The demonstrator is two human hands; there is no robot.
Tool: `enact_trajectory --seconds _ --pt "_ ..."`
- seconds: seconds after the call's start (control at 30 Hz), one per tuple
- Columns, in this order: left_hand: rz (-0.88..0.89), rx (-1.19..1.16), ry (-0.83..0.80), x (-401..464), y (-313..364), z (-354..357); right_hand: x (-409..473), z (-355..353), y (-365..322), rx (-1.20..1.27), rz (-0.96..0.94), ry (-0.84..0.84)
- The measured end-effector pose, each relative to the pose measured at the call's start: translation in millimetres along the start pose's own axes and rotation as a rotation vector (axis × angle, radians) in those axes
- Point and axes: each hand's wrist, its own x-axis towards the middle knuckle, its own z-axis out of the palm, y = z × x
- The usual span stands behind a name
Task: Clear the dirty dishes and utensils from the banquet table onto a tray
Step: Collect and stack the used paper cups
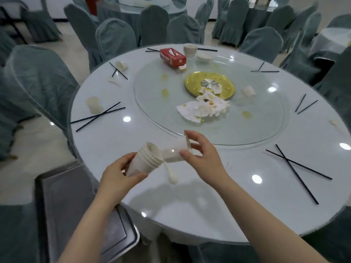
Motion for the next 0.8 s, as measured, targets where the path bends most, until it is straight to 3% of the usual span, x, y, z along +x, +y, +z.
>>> enact_trajectory --seconds 0.27,0.43,0.6,0.8 --pt "0.049 0.049 -0.012 -34.2 -29.7 -59.2 -31.9 85.1 -30.2 -0.016 0.006 -0.21" --pt "0.054 0.08 0.021 -44.1 -41.6 -81.0 -43.1 116.5 -35.1 0.103 0.081 -0.296" --pt "0.075 0.123 -0.128 -49.7 -50.8 -96.7 -49.7 120.2 -34.8 0.111 0.134 -0.473" --pt "0.12 0.055 -0.165 -43.6 -44.6 -88.0 -50.4 112.3 -26.5 0.099 0.164 -0.383"
